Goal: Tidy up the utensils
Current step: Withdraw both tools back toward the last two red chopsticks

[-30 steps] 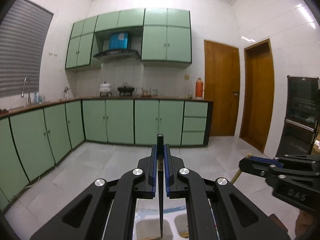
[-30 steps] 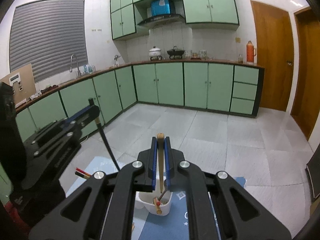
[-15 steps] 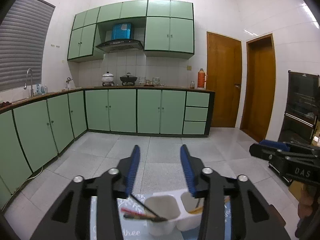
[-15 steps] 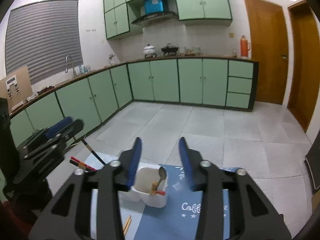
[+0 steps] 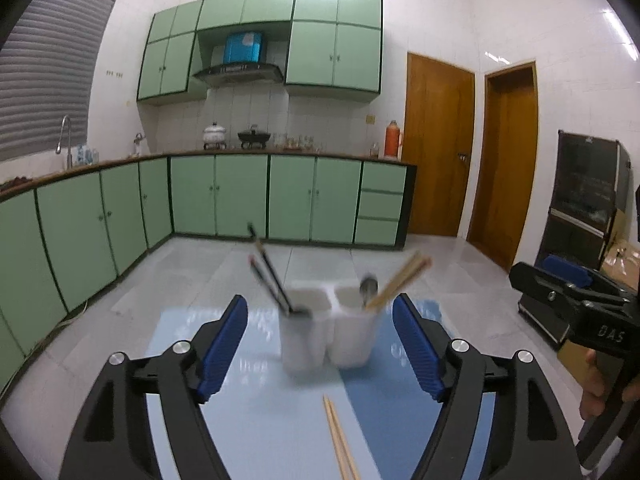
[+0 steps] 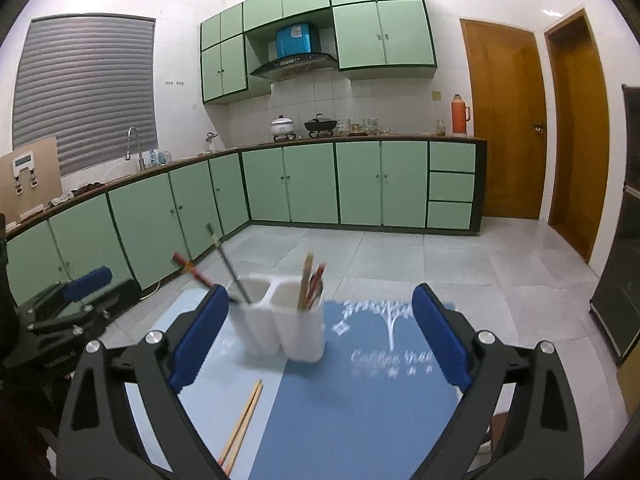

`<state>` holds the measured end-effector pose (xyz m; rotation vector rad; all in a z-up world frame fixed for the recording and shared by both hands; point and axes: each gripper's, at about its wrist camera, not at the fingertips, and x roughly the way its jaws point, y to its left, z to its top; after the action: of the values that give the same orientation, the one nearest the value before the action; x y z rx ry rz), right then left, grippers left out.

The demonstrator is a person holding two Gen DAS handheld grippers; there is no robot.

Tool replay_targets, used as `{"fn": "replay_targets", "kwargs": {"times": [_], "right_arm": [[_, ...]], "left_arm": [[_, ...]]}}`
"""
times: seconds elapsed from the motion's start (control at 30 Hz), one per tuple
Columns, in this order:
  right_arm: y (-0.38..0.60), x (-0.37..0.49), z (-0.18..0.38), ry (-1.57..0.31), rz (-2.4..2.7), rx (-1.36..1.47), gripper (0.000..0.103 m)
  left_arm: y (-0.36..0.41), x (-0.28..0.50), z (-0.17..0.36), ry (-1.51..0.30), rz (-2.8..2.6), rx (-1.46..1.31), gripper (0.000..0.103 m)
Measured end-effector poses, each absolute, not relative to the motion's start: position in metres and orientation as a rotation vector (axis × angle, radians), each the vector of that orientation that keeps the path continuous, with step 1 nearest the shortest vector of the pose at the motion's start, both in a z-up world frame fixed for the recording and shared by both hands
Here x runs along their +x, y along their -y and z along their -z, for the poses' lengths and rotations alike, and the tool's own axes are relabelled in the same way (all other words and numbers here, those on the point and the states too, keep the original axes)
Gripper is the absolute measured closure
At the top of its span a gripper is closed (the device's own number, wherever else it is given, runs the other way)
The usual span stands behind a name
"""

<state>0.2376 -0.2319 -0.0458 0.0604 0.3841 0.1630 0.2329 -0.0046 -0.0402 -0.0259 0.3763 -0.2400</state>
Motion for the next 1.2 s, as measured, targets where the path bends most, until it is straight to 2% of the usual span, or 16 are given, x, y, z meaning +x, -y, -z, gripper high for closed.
{"fn": "replay_targets", "kwargs": {"times": [0.43,0.8,1.2], "right_arm": [[0.209,0.176,0.131,-0.465,-0.103,0.107,0.011],[0.173,0.143,0.185,-0.522,-0.078,0.068,0.012],[0.136,0.127,0.219,-0.609,-0.087,0.004,0.027]], "left_arm": [[-0.012,0.173,0.128,-0.520,0.185,0.013,0.027],[-0.031,0.143,0.168,-0.590,0.146,0.021,0.027],[-0.058,0.127,0.179,-0.616,0.096,0.043,0.027]]}}
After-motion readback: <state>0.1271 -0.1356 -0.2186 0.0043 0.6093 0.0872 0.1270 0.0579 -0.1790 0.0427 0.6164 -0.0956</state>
